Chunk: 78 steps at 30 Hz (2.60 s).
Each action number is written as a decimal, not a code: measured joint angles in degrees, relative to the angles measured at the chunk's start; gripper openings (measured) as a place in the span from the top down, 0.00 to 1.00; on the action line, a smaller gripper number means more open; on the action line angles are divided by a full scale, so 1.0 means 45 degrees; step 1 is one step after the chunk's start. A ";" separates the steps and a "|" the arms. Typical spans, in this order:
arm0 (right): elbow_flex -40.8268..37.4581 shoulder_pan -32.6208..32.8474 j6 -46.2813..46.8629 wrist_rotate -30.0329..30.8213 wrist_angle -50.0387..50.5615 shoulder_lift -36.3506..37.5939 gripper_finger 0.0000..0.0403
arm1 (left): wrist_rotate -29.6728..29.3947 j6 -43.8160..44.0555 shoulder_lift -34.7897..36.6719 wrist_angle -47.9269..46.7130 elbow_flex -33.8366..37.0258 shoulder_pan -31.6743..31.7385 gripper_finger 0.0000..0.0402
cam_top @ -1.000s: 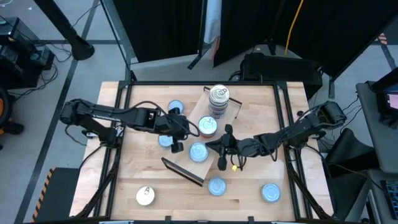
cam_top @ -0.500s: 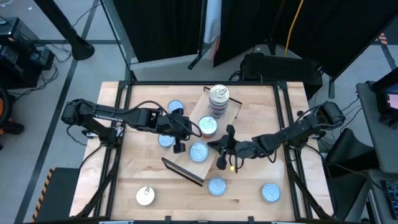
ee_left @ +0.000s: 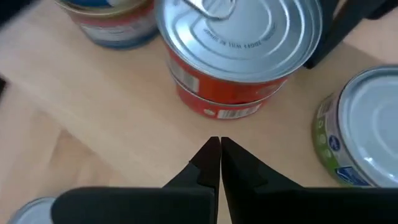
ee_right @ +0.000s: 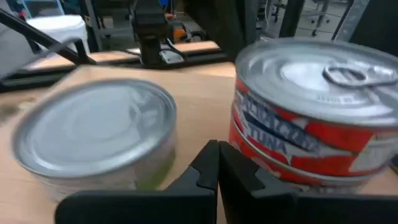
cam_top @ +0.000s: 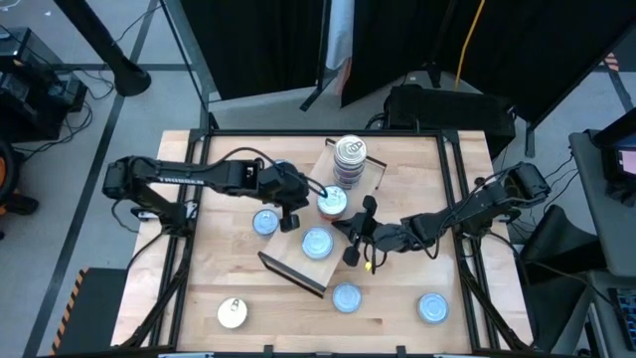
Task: Stack canned seafood by type on shelf
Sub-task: Adjust the tuna cans on the shelf
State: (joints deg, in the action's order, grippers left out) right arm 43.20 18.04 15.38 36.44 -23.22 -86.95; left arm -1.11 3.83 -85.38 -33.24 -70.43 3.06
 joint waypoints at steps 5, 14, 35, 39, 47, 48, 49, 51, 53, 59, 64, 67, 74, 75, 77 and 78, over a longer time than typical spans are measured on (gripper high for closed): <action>-0.0005 -0.0082 -0.0053 0.0474 0.0066 -0.0012 1.00 | 0.0575 -0.0320 -0.0508 0.0077 0.0010 0.0158 0.96; -0.0005 -0.0445 -0.0039 0.0583 0.0350 -0.0012 1.00 | 0.0585 -0.0383 -0.0802 0.0331 0.0010 0.0154 0.96; 0.0000 -0.0661 -0.0208 -0.0219 -0.0341 0.0090 1.00 | 0.0527 -0.0663 -0.0802 0.2069 0.0010 0.0639 0.96; 0.0000 -0.0675 -0.0151 -0.0414 -0.0327 0.0090 1.00 | 0.0527 -0.0689 -0.0802 0.2225 0.0010 0.0639 0.96; 0.0000 -0.0906 -0.0174 -0.0081 0.0227 0.0090 1.00 | 0.0526 -0.0629 -0.0675 0.0963 -0.0287 0.0639 0.96; 0.0000 -0.0928 -0.0180 -0.0071 0.0246 0.0090 1.00 | 0.0522 -0.0611 -0.0622 0.0638 -0.0409 0.0639 0.96; 0.0000 -0.0937 -0.0182 -0.0071 0.0251 0.0090 1.00 | 0.0522 -0.0592 -0.0561 0.0296 -0.0511 0.0625 0.96; 0.0000 -0.0937 -0.0240 -0.0071 0.0253 0.0086 1.00 | 0.0514 -0.0489 -0.0295 -0.0318 -0.0601 0.0554 0.96; 0.0000 -0.0933 -0.0253 -0.0067 0.0276 0.0090 1.00 | 0.0518 -0.0245 0.0060 -0.0551 -0.0616 0.0443 0.96; 0.0000 -0.0986 -0.0291 -0.0036 0.0364 0.0085 1.00 | 0.0627 0.0070 0.1598 -0.0582 -0.0646 -0.0652 0.96; 0.0000 -0.0990 -0.0464 0.0001 0.0373 0.0085 1.00 | 0.1245 0.0036 0.1909 -0.0168 -0.0643 -0.2441 0.96; 0.0000 -0.1010 -0.0532 0.0155 0.0383 0.0085 1.00 | 0.1151 0.0045 0.1513 0.0460 -0.0636 -0.3564 0.96; 0.0000 -0.0898 -0.0534 0.0235 0.0217 0.0085 1.00 | -0.0723 0.0670 0.0336 0.0673 -0.0627 -0.5095 0.96; 0.0000 -0.0825 -0.0564 0.0244 0.0199 0.0115 1.00 | -0.0952 0.0710 0.0133 0.0765 -0.0627 -0.5168 0.96; 0.0000 -0.0635 -0.0573 0.0239 0.0267 0.0267 1.00 | -0.1225 0.0725 -0.0227 0.1029 -0.0622 -0.5250 0.96; 0.0000 -0.0533 -0.0573 0.0235 0.0260 0.0350 1.00 | -0.1260 0.0729 -0.0391 0.1134 -0.0622 -0.5284 0.96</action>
State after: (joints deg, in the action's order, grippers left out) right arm 43.20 15.64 12.80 37.50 -22.05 -85.37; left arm -6.78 7.11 -87.14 -28.14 -73.23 -20.72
